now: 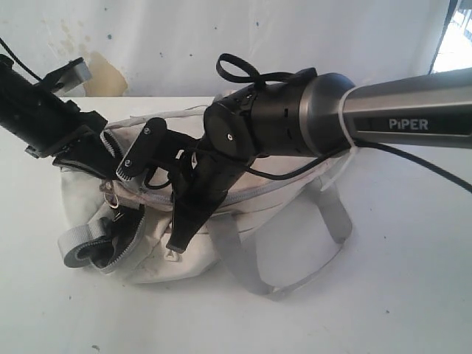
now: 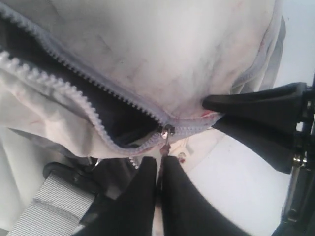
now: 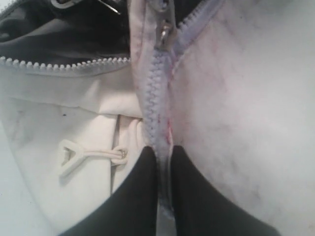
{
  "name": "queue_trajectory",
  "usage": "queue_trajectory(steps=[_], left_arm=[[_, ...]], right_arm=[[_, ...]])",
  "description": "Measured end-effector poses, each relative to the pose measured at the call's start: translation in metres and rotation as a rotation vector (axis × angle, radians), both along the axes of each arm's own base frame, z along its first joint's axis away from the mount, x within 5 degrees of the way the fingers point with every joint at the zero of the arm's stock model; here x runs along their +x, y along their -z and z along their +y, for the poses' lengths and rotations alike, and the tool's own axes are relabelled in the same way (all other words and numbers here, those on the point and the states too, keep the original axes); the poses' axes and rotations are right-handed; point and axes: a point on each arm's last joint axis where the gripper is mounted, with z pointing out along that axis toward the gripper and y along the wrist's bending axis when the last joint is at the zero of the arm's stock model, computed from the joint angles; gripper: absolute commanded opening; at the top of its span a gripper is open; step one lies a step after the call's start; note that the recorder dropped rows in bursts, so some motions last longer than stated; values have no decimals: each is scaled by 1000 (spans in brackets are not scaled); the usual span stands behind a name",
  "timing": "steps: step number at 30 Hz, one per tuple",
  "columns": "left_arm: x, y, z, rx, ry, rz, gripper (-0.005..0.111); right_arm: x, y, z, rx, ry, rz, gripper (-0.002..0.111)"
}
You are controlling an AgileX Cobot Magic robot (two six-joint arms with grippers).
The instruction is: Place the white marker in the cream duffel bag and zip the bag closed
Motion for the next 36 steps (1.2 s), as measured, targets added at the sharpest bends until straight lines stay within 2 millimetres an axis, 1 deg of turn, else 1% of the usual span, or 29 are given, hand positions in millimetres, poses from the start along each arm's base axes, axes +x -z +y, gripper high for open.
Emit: queue_trajectory(steps=[4, 8, 14, 18, 22, 24, 31, 33, 36], left_arm=[[7, -6, 2, 34, -42, -27, 0], [14, -11, 9, 121, -68, -76, 0], [16, -12, 14, 170, -55, -107, 0], [10, -12, 10, 128, 41, -104, 0], [1, -1, 7, 75, 156, -108, 1], [-6, 9, 5, 43, 205, -102, 6], [-30, 37, -2, -89, 336, -127, 41], [-31, 44, -2, -93, 315, -146, 47], [-30, 54, -1, -71, 251, -178, 51]], right_arm=[[0, 0, 0, 0, 0, 0, 0], [-1, 1, -1, -21, -4, 8, 0], [-1, 1, -2, -27, -8, 6, 0], [-1, 1, -2, -25, -6, 5, 0], [0, 1, -2, -22, -6, 1, 0], [0, 1, -1, -20, -6, 0, 0], [0, 0, -1, -16, -6, -5, 0], [0, 0, -1, -16, -6, -5, 0], [0, 0, -1, -13, -3, -5, 0]])
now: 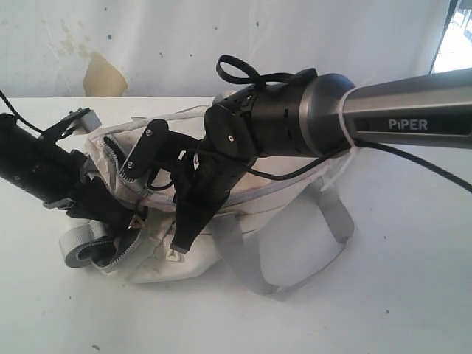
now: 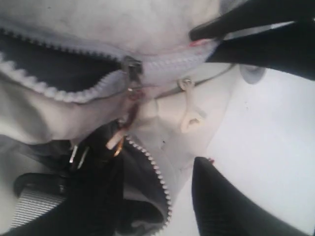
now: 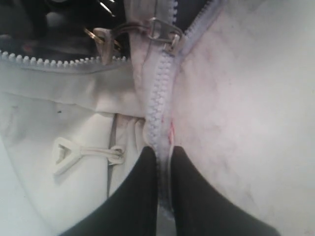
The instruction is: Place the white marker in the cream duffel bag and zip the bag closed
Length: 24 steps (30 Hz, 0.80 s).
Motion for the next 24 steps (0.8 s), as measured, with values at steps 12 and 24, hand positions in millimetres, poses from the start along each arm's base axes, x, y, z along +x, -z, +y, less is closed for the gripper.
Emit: queue_trajectory(steps=[12, 24], left_arm=[[9, 11, -5, -91, -106, -89, 51], [15, 40, -12, -200, -99, -28, 51]], right_arm=[[0, 0, 0, 2, 4, 0, 0], [0, 0, 0, 1, 3, -2, 0]])
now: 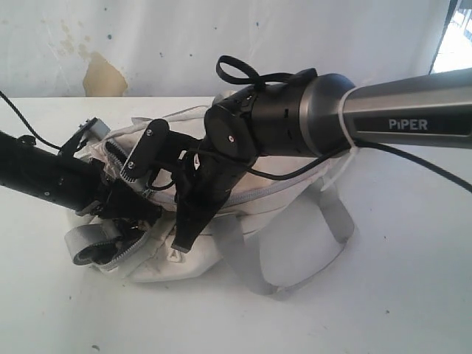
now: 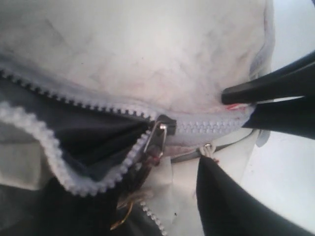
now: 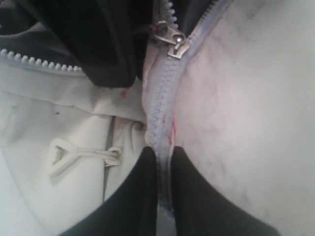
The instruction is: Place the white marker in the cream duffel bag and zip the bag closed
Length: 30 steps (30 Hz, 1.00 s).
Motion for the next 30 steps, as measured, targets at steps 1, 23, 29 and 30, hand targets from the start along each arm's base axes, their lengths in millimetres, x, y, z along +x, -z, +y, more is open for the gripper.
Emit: queue_trajectory(steps=[1, 23, 29, 30], left_arm=[[0, 1, -1, -8, 8, 3, 51], [4, 18, -7, -128, -12, 44, 56], [3, 17, -10, -144, -1, 49, 52], [2, 18, -11, -143, 4, 52, 51]], right_arm=[[0, 0, 0, 0, 0, 0, 0], [1, -1, 1, 15, 0, -14, 0], [1, -1, 1, 15, -1, -16, 0], [1, -1, 1, 15, -1, -16, 0]])
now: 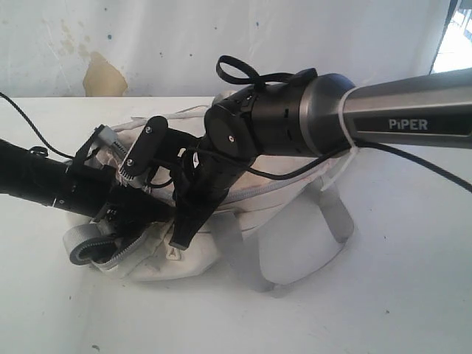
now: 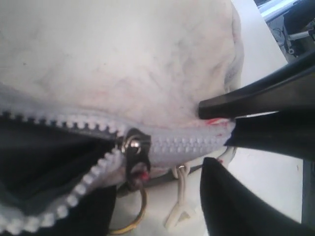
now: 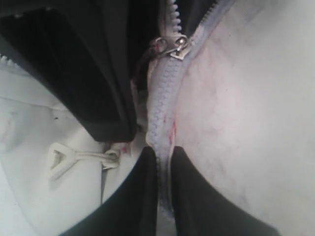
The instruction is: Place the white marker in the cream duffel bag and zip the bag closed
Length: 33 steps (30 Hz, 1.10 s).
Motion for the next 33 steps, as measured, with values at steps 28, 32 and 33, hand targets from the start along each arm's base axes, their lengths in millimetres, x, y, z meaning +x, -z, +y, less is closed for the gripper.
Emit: queue_trajectory(steps=[28, 32, 33], left_arm=[[-4, -4, 14, -23, 37, 47, 0], [0, -21, 33, 45, -45, 226, 0], [3, -24, 37, 77, -66, 273, 0]], right_arm=[[0, 0, 0, -4, 0, 4, 0], [-1, 1, -1, -13, 0, 13, 0], [-1, 1, -1, -13, 0, 13, 0]])
